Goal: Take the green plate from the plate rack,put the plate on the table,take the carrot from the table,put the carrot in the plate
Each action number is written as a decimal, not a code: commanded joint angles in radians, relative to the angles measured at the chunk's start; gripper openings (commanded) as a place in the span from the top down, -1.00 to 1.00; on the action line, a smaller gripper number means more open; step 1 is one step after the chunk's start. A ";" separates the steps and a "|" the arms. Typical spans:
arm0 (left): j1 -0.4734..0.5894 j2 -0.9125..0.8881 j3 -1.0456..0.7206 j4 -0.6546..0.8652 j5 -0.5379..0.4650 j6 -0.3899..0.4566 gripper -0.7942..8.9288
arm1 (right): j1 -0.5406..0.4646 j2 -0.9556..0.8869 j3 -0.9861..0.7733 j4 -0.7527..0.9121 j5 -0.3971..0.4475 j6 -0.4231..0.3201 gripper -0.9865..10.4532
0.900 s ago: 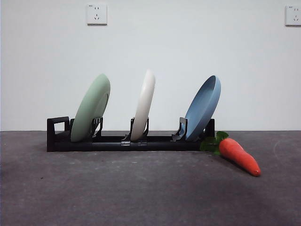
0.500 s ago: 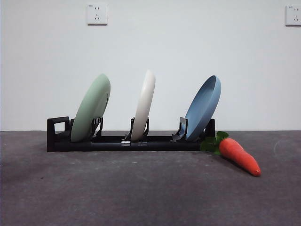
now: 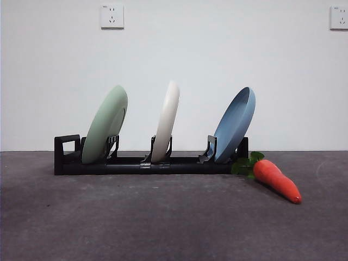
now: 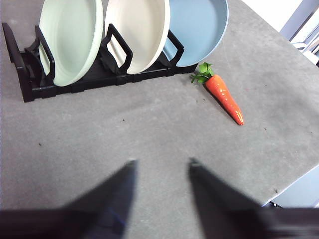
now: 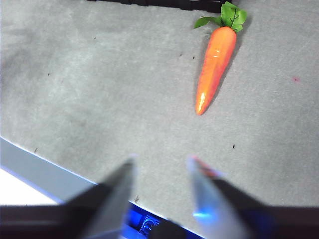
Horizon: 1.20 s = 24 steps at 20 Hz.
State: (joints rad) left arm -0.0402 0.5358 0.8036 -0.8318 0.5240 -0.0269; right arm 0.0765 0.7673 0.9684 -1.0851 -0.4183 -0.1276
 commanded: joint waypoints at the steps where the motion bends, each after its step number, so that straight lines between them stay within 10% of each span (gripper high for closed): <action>1: 0.003 0.006 0.003 0.002 0.001 -0.005 -0.40 | -0.002 -0.002 0.002 0.003 0.001 0.006 -0.33; 11: -0.013 0.198 0.010 0.320 0.006 -0.033 -0.40 | -0.002 -0.002 0.002 0.003 0.000 0.007 -0.32; 24: -0.156 0.941 0.443 0.556 -0.181 0.031 -0.39 | -0.002 -0.001 0.002 0.003 0.001 0.006 -0.32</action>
State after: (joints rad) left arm -0.1936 1.4673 1.2469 -0.2817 0.3439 -0.0174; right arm 0.0765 0.7673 0.9684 -1.0847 -0.4179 -0.1234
